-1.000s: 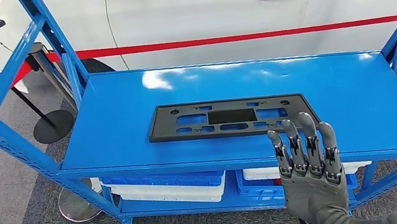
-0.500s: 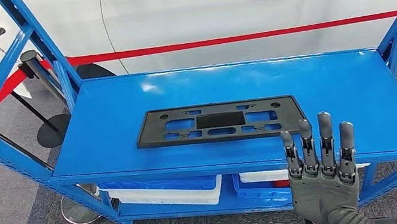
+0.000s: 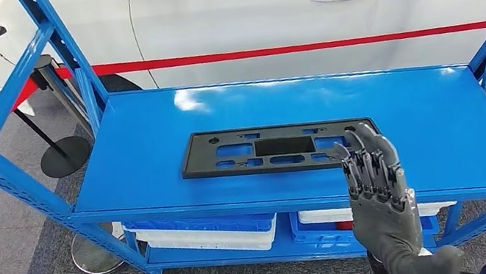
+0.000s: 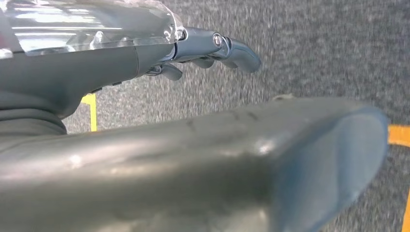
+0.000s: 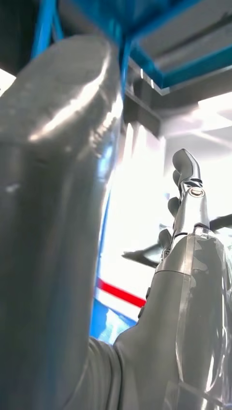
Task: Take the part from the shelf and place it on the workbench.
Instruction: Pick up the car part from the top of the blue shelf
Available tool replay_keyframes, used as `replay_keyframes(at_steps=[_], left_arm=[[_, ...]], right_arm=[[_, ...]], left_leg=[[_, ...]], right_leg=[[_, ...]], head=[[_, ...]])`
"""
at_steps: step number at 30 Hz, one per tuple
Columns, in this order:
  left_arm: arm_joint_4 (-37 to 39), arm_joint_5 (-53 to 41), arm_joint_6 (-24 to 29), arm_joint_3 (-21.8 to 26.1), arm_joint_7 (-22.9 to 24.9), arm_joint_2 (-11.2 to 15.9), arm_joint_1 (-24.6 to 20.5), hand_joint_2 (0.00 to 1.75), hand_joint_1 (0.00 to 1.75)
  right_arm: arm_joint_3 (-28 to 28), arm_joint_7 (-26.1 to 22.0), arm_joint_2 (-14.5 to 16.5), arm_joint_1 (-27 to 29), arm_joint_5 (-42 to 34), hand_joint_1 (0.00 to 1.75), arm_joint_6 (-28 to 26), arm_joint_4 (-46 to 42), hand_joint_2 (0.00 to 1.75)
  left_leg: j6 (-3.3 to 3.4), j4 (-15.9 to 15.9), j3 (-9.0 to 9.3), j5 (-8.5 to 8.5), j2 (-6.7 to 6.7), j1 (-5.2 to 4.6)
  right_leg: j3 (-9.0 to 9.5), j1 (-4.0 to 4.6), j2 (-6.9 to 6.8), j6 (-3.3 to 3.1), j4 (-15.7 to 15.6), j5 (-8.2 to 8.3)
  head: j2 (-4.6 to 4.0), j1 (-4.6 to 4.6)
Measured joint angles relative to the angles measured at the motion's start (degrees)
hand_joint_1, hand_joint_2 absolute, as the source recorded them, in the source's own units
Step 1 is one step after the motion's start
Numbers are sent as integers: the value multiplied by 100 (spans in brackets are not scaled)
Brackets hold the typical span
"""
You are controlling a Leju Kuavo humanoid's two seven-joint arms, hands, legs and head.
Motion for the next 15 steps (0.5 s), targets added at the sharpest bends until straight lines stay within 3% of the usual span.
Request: replay_keyframes(at_steps=[1, 2, 4, 6, 7, 11, 13, 15], left_arm=[[0, -9, -4, -1, 5, 0, -3, 0, 0], [0, -21, -11, -2, 7, 0, -5, 0, 0], [-1, -41, -22, -9, 8, -2, -14, 0, 0], [-1, -51, -26, -21, 8, -5, -28, 0, 0], [0, -55, -26, -27, 8, -5, -35, 0, 0], [-1, -60, -27, -48, 15, -1, -63, 0, 0], [-1, -61, -28, -54, 16, 1, -70, 0, 0], [0, -63, -30, -62, 16, 0, -67, 0, 0]], right_arm=[[53, 0, -45, -21, 254, 0, -257, 30, 0], [104, 0, -84, -45, 468, 0, -468, 62, 0], [199, 0, -156, -104, 769, 0, -807, 121, 0], [290, 0, -229, -182, 961, 0, -1094, 177, 0], [340, 0, -266, -230, 1055, 0, -1246, 214, 0], [572, 4, -408, -447, 1303, 0, -1697, 420, 0], [662, 13, -443, -530, 1364, 0, -1777, 488, 0], [742, 66, -483, -587, 1533, 0, -1916, 565, 0]], left_leg=[[1, 1, 2, -2, 0, -3], [0, 3, 8, -5, -3, -5], [-15, 9, 33, -18, -12, -4], [-60, 23, 45, -42, -21, -23], [-89, 29, 42, -51, -21, -34], [-227, 58, 27, -101, -14, -27], [-282, 502, -169, -374, -13, -12], [-318, 1301, -546, -732, -12, -1]], right_leg=[[-119, -7, -1, 7, 221, -36], [-138, -12, -3, 9, 231, 44], [136, -20, -6, -10, -362, 447], [469, -7, -7, -53, -1069, 719], [549, 1, -3, -76, -1258, 762], [568, 9, 14, -197, -1366, 787], [583, -7, 0, -251, -1397, 804], [579, 10, -12, -279, -1395, 799]], head=[[0, 0], [0, 0], [0, 1], [0, -1], [0, -2], [0, -5], [0, -10], [0, -14]])
